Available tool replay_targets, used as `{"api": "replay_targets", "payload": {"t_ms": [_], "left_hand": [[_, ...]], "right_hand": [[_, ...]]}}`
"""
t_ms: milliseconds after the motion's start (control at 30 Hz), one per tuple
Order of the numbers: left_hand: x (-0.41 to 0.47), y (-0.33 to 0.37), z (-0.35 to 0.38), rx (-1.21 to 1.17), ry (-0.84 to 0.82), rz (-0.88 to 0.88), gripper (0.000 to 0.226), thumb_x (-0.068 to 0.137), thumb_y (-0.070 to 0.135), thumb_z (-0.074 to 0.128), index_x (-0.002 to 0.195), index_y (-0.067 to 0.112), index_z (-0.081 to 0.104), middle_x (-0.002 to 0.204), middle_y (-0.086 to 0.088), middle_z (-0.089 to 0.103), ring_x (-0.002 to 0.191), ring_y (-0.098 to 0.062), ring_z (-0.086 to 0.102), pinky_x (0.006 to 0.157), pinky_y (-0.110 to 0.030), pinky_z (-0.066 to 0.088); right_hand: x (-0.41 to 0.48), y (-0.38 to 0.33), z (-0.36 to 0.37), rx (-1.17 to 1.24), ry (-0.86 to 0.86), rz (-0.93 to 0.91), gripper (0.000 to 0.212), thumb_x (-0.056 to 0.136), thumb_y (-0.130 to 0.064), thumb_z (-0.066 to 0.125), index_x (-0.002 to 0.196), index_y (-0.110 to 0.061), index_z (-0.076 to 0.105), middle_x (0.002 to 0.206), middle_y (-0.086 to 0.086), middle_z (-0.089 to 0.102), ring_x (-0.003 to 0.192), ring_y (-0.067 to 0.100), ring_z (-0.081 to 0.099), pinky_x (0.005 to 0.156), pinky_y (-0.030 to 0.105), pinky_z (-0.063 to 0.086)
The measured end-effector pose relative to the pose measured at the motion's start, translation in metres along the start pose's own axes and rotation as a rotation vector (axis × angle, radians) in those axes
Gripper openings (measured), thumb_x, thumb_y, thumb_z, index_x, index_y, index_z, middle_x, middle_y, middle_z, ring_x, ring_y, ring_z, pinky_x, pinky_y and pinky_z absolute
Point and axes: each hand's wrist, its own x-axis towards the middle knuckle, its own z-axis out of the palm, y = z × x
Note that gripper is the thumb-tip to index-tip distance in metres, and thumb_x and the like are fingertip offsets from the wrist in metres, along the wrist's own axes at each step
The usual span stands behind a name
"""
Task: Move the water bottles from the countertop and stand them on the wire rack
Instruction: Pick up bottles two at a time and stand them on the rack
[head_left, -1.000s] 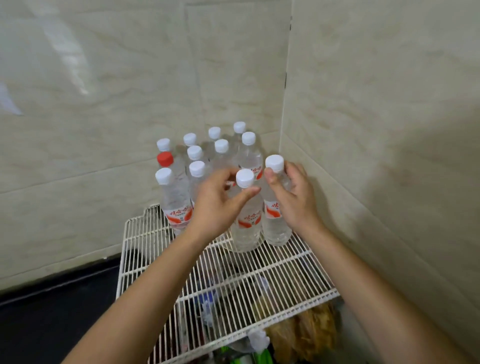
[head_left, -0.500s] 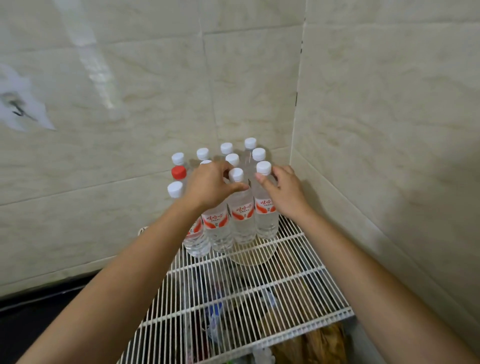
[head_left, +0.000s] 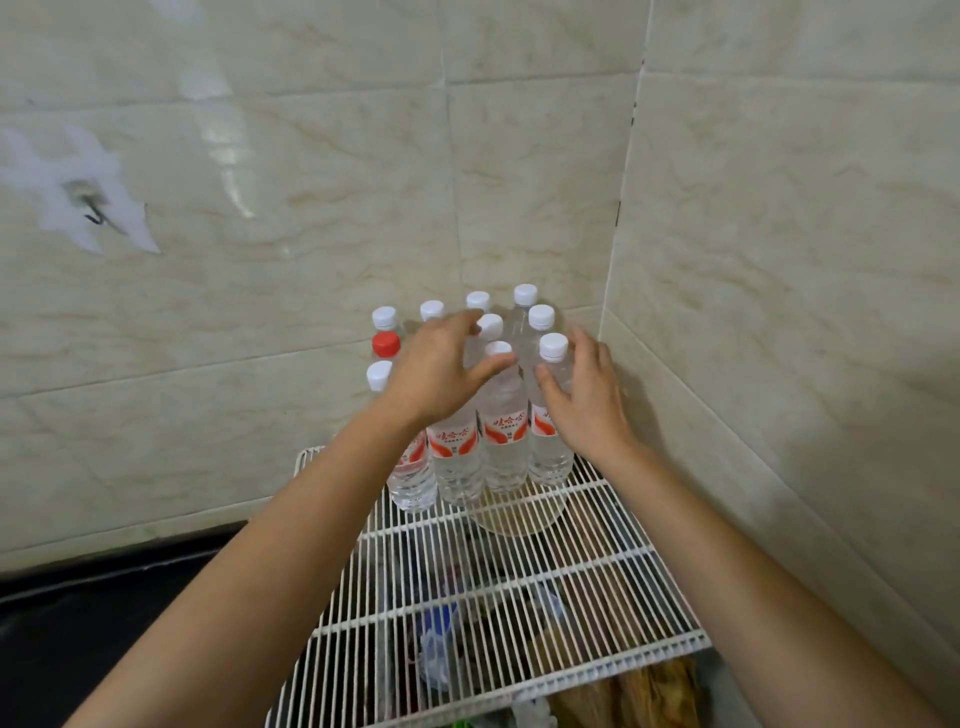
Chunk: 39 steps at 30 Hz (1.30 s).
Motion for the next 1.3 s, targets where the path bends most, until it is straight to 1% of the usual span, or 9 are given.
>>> {"api": "replay_targets", "payload": {"t_ms": [133, 200, 367, 633, 800, 867, 967, 1133, 1300], "left_hand": [[-0.041, -0.015, -0.046, 0.075, 0.534, 0.030, 0.056, 0.101, 0.046, 0.050, 0.141, 0.007, 0.056, 0.136, -0.013, 0.063, 0.127, -0.032, 0.056, 0.105, -0.044, 0.042], [-0.080, -0.035, -0.059, 0.189, 0.642, -0.010, 0.056, 0.103, 0.042, 0.047, 0.145, 0.005, 0.051, 0.146, -0.016, 0.056, 0.136, -0.034, 0.051, 0.110, -0.046, 0.037], [-0.201, -0.102, -0.067, 0.489, 0.422, -0.266, 0.063, 0.104, 0.048, 0.040, 0.154, 0.009, 0.040, 0.162, -0.022, 0.032, 0.151, -0.040, 0.029, 0.114, -0.061, 0.033], [-0.383, -0.151, -0.119, 0.711, 0.325, -0.725, 0.067, 0.100, 0.050, 0.041, 0.148, 0.005, 0.048, 0.158, -0.025, 0.038, 0.147, -0.043, 0.036, 0.110, -0.064, 0.037], [-0.480, -0.196, -0.189, 0.740, 0.382, -0.847, 0.068, 0.100, 0.051, 0.039, 0.149, 0.006, 0.046, 0.159, -0.024, 0.037, 0.147, -0.042, 0.035, 0.113, -0.062, 0.034], [-0.493, -0.206, -0.201, 0.753, 0.411, -0.822, 0.068, 0.100, 0.052, 0.039, 0.150, 0.006, 0.045, 0.159, -0.024, 0.036, 0.148, -0.041, 0.034, 0.114, -0.062, 0.034], [-0.567, -0.241, -0.256, 0.748, 0.406, -0.895, 0.068, 0.100, 0.052, 0.037, 0.151, 0.007, 0.043, 0.160, -0.024, 0.035, 0.149, -0.041, 0.032, 0.114, -0.063, 0.033], [-0.665, -0.278, -0.330, 0.788, 0.442, -0.986, 0.068, 0.099, 0.051, 0.039, 0.150, 0.006, 0.045, 0.159, -0.023, 0.037, 0.148, -0.041, 0.033, 0.114, -0.063, 0.033], [-0.734, -0.315, -0.370, 0.797, 0.442, -1.092, 0.069, 0.100, 0.053, 0.035, 0.151, 0.008, 0.044, 0.159, -0.022, 0.037, 0.149, -0.039, 0.032, 0.117, -0.060, 0.032]], "right_hand": [[-0.004, -0.029, 0.004, 0.000, 0.245, -0.223, 0.064, 0.101, -0.038, 0.051, 0.153, -0.004, 0.036, 0.156, 0.022, 0.037, 0.146, 0.037, 0.036, 0.119, 0.050, 0.032], [-0.013, -0.049, 0.017, 0.029, 0.294, -0.358, 0.060, 0.102, -0.036, 0.051, 0.151, -0.003, 0.041, 0.157, 0.024, 0.036, 0.147, 0.039, 0.034, 0.120, 0.052, 0.030], [-0.060, -0.096, 0.090, 0.112, 0.137, -0.608, 0.061, 0.100, -0.032, 0.056, 0.151, -0.004, 0.040, 0.160, 0.026, 0.032, 0.151, 0.041, 0.029, 0.121, 0.058, 0.026], [-0.158, -0.194, 0.200, 0.175, -0.265, -0.800, 0.057, 0.101, -0.046, 0.047, 0.151, -0.018, 0.047, 0.163, 0.020, 0.031, 0.152, 0.039, 0.024, 0.124, 0.059, 0.016], [-0.244, -0.287, 0.261, 0.187, -0.389, -0.890, 0.058, 0.102, -0.049, 0.043, 0.153, -0.021, 0.043, 0.167, 0.014, 0.025, 0.155, 0.035, 0.019, 0.126, 0.056, 0.012], [-0.257, -0.300, 0.275, 0.175, -0.408, -0.866, 0.059, 0.102, -0.050, 0.043, 0.154, -0.020, 0.042, 0.167, 0.014, 0.024, 0.156, 0.034, 0.018, 0.126, 0.056, 0.011], [-0.317, -0.374, 0.316, 0.189, -0.466, -0.913, 0.062, 0.103, -0.050, 0.041, 0.155, -0.019, 0.039, 0.168, 0.012, 0.022, 0.157, 0.032, 0.016, 0.126, 0.055, 0.009], [-0.404, -0.483, 0.373, 0.259, -0.547, -1.009, 0.061, 0.101, -0.047, 0.046, 0.153, -0.015, 0.043, 0.166, 0.014, 0.029, 0.155, 0.031, 0.022, 0.126, 0.054, 0.013], [-0.473, -0.548, 0.422, 0.302, -0.656, -1.094, 0.059, 0.101, -0.046, 0.049, 0.153, -0.017, 0.043, 0.166, 0.013, 0.028, 0.156, 0.029, 0.020, 0.127, 0.050, 0.010]]}}
